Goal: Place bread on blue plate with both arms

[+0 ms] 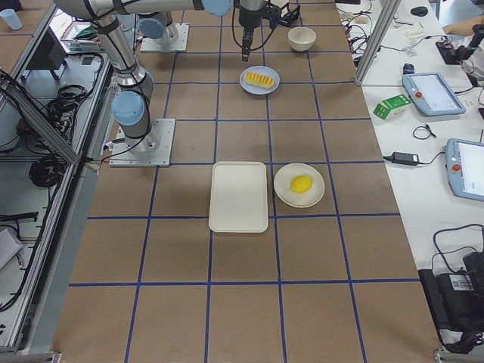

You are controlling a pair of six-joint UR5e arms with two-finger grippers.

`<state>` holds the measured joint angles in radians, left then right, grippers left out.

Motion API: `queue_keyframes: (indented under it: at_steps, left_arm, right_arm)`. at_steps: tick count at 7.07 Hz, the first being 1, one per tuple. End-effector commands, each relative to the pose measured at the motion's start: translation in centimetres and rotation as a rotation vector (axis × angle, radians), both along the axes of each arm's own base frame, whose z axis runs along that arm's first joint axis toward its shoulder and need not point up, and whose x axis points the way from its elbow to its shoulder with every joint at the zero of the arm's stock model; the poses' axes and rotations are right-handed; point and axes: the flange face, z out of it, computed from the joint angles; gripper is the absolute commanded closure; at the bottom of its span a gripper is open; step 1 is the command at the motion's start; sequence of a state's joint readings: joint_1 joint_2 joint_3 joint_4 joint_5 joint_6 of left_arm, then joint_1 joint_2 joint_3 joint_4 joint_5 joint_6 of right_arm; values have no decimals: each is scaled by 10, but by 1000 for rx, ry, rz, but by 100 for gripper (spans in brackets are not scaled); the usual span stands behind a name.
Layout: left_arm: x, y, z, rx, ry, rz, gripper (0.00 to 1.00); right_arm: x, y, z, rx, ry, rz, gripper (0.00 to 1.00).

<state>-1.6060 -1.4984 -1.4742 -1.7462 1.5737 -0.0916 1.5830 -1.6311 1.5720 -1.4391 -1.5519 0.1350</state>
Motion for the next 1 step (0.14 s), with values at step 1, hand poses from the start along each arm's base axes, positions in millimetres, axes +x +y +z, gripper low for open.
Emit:
queue_keyframes:
  at_steps: [1]
  left_arm:
    - [-1, -1, -2, 4, 0, -3, 0]
  right_arm:
    - [0, 0, 2, -5, -3, 0, 0]
